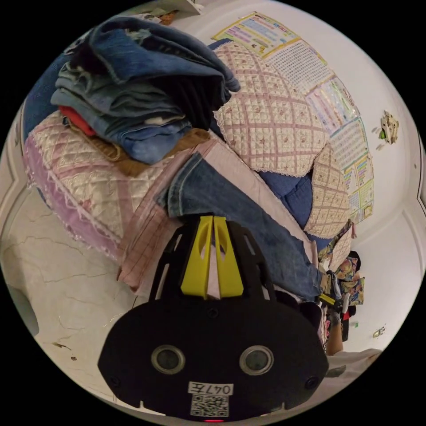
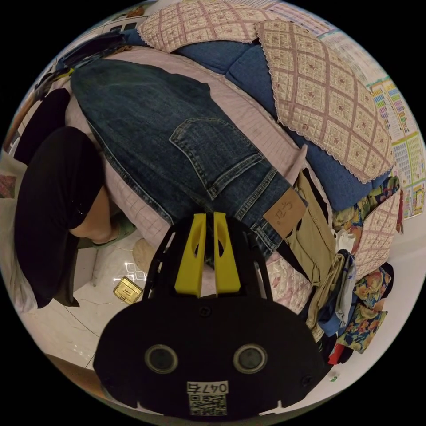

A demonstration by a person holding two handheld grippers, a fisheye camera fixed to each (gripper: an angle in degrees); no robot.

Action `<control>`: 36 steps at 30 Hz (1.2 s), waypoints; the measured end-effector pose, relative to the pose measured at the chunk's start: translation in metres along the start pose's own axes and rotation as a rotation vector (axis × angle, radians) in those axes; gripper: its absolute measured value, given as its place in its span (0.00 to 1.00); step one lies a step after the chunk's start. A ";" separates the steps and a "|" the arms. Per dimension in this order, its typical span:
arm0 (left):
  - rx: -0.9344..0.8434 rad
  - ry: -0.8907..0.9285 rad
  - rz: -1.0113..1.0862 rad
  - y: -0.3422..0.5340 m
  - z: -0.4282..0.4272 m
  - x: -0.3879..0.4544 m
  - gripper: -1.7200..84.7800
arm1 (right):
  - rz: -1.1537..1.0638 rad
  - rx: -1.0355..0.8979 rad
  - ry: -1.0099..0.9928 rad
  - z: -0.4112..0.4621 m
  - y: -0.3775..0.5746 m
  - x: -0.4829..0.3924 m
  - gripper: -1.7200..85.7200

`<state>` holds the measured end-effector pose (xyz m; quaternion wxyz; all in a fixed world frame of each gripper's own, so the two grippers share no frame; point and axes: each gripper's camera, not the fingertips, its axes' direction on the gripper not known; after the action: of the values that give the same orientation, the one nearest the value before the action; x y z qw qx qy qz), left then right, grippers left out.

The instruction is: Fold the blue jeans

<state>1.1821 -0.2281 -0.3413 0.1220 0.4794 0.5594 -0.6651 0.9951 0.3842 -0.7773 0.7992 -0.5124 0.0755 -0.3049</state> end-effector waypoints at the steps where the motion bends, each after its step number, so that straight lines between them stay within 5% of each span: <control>1: -0.001 0.005 0.007 -0.010 0.002 0.006 0.01 | 0.004 -0.010 0.000 -0.002 0.000 -0.002 0.02; 6: 0.116 0.010 0.231 -0.127 -0.015 0.142 0.01 | 0.160 0.035 0.059 -0.038 -0.014 0.023 0.02; 10: 0.304 0.005 0.352 -0.158 -0.074 0.222 0.01 | 0.397 0.267 0.196 -0.095 -0.008 0.046 0.01; 13: 0.263 -0.077 0.330 -0.142 -0.085 0.195 0.01 | 0.263 0.328 0.174 -0.103 0.008 0.025 0.01; 15: 0.063 -0.227 0.334 -0.109 -0.042 0.148 0.01 | 0.170 0.306 0.122 -0.097 0.020 0.005 0.01; 18: -0.109 -0.204 0.194 -0.076 0.002 0.069 0.01 | 0.070 0.188 0.072 -0.071 0.031 -0.026 0.02; 21: -0.127 -0.099 0.102 -0.066 0.010 0.029 0.01 | 0.033 0.127 0.055 -0.057 0.035 -0.047 0.02; 36: -0.273 -0.133 0.152 -0.066 0.027 0.023 0.01 | 0.034 0.138 0.040 -0.084 0.052 -0.060 0.02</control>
<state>1.1103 -0.2198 -0.3201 0.2728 0.4541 0.5974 -0.6021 0.9319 0.3685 -0.8729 0.8362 -0.4484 0.0791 -0.3059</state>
